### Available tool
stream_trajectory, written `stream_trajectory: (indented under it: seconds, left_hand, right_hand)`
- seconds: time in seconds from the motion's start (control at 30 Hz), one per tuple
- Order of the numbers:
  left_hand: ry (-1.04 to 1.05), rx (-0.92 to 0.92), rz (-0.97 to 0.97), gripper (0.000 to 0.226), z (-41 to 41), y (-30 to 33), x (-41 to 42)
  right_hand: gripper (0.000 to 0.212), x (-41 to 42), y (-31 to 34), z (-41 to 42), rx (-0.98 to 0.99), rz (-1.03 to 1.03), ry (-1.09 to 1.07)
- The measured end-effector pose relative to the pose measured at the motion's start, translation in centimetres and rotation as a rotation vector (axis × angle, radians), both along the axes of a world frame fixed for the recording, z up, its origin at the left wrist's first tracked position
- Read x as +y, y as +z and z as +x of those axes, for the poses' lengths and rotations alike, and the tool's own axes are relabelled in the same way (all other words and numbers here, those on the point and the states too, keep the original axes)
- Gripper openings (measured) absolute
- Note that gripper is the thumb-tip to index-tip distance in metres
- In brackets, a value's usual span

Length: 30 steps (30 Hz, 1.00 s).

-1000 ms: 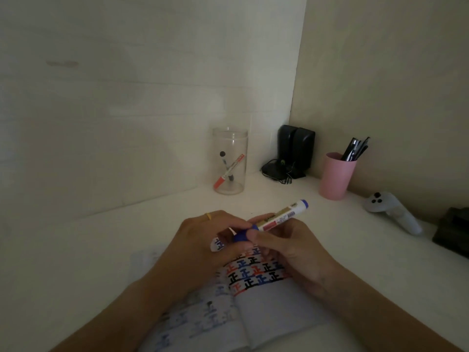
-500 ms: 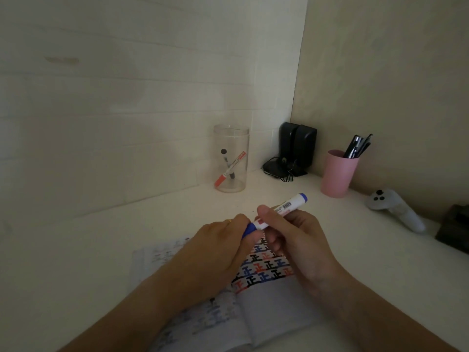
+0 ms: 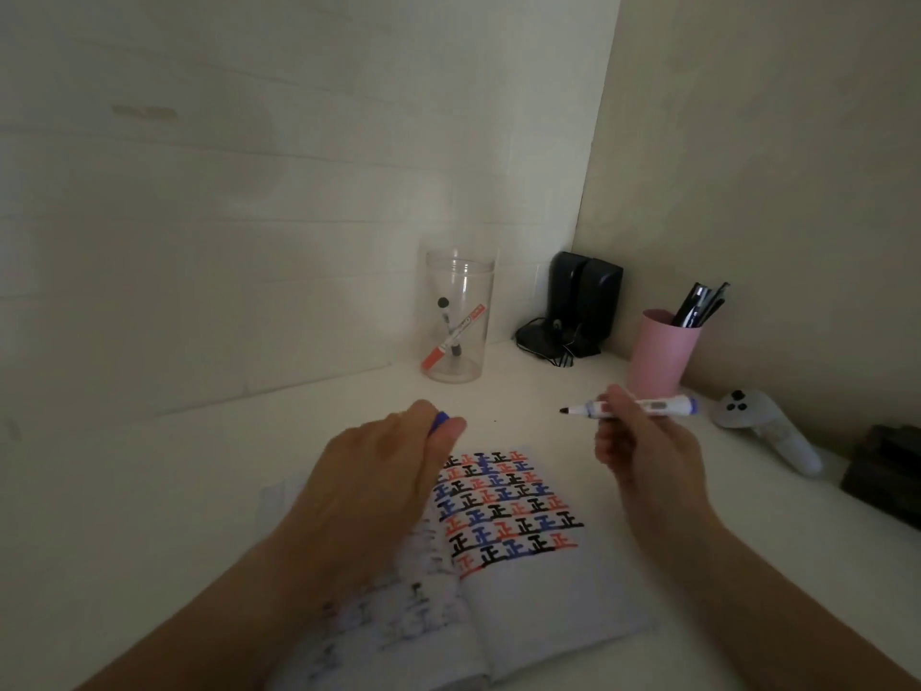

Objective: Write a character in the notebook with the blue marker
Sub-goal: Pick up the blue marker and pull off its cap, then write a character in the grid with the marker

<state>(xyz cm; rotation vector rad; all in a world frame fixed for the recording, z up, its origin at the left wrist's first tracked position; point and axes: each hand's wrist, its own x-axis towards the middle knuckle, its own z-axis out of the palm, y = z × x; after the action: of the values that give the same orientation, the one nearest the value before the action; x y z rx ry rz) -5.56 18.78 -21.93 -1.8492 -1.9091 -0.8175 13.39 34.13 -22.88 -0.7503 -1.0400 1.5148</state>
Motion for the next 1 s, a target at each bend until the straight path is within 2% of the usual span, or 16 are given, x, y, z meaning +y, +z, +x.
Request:
stream_trajectory:
  seconds: [0.07, 0.13, 0.27, 0.5, 0.6, 0.73, 0.9, 1.0]
  left_hand:
    - [0.005, -0.279, 0.078, 0.028, -1.5, -0.7, 0.3]
    - [0.01, -0.352, 0.103, 0.031, -2.2, -0.9, 0.6]
    - [-0.055, -0.293, 0.012, 0.027, -2.2, -1.8, 0.7]
    - [-0.174, -0.085, -0.206, 0.041, -2.5, -3.3, 1.0]
    - [-0.18, -0.065, -0.222, 0.044, -3.2, -3.9, 1.2]
    - [-0.18, -0.047, -0.187, 0.045, -3.3, -4.0, 1.5]
    - [-0.195, -0.047, -0.192, 0.028, -3.2, -3.8, 1.5]
    - [-0.186, -0.039, -0.195, 0.032, -3.3, -3.9, 1.7]
  right_hand:
    - [0.012, 0.1, -0.9, -0.3, -0.035, -0.013, 0.081]
    - [0.011, 0.2, -1.3, -0.8, -0.064, -0.016, 0.095]
    - [0.012, 0.7, -1.1, -1.0, -0.096, -0.029, 0.131]
    - [0.015, 0.4, -1.0, -0.6, -0.26, -0.032, 0.157]
    - [0.01, 0.1, 0.5, 0.8, -0.381, -0.048, 0.177]
    - [0.005, -1.1, 2.4, 3.0, -0.575, 0.091, 0.252]
    - [0.015, -2.9, 1.1, 4.6, -0.546, 0.193, 0.248]
    - [0.014, -3.2, -1.1, 4.6, -0.463, 0.205, 0.158]
